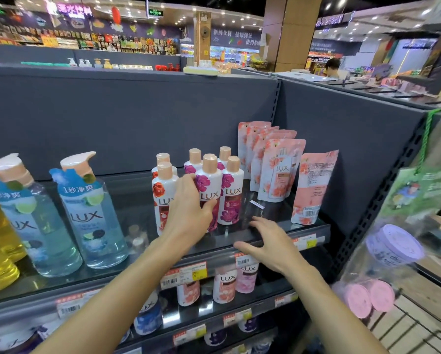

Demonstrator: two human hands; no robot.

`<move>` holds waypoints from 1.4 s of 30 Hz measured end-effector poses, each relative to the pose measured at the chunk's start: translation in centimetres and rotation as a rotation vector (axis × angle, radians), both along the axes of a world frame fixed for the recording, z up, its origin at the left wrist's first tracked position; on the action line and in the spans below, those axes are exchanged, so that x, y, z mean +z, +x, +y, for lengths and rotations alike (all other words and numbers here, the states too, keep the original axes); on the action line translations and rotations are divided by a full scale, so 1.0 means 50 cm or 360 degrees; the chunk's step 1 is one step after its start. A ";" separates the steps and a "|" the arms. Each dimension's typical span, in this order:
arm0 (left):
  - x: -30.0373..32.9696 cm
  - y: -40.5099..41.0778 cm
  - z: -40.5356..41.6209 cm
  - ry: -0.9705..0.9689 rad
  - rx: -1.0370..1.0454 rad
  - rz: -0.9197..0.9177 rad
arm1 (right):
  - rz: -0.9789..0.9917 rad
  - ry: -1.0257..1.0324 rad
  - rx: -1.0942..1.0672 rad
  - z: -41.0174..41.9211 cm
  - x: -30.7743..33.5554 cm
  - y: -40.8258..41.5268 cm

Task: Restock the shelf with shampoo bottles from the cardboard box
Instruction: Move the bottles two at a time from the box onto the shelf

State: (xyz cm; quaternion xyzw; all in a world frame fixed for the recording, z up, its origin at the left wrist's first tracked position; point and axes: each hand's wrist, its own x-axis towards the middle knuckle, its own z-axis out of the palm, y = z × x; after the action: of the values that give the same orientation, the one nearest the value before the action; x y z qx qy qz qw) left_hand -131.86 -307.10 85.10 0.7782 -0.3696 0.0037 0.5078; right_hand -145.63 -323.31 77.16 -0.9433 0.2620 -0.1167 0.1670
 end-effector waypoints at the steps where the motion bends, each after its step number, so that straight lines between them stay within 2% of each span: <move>1: -0.008 0.003 -0.010 0.0011 0.0010 0.0009 | -0.0003 -0.0046 0.0010 0.000 -0.007 -0.002; 5: -0.030 0.007 -0.032 0.0016 0.0098 0.0036 | 0.0008 -0.0272 0.0048 -0.003 -0.022 0.001; 9: -0.045 0.003 -0.041 0.0017 0.0185 0.0080 | -0.0002 -0.0349 0.0058 0.001 -0.032 -0.003; 22: -0.043 -0.029 -0.080 -0.0042 0.0397 0.0125 | 0.0001 -0.0399 0.0042 0.001 -0.039 -0.005; 42: -0.058 -0.025 -0.088 -0.0162 0.0447 0.0091 | -0.0052 -0.0429 0.0058 0.003 -0.048 -0.005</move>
State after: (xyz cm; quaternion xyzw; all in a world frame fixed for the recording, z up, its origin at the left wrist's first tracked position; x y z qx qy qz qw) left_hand -133.12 -311.51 82.22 0.7953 -0.2417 0.0712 0.5513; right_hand -145.88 -323.16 74.78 -0.9598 0.2241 -0.1631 0.0451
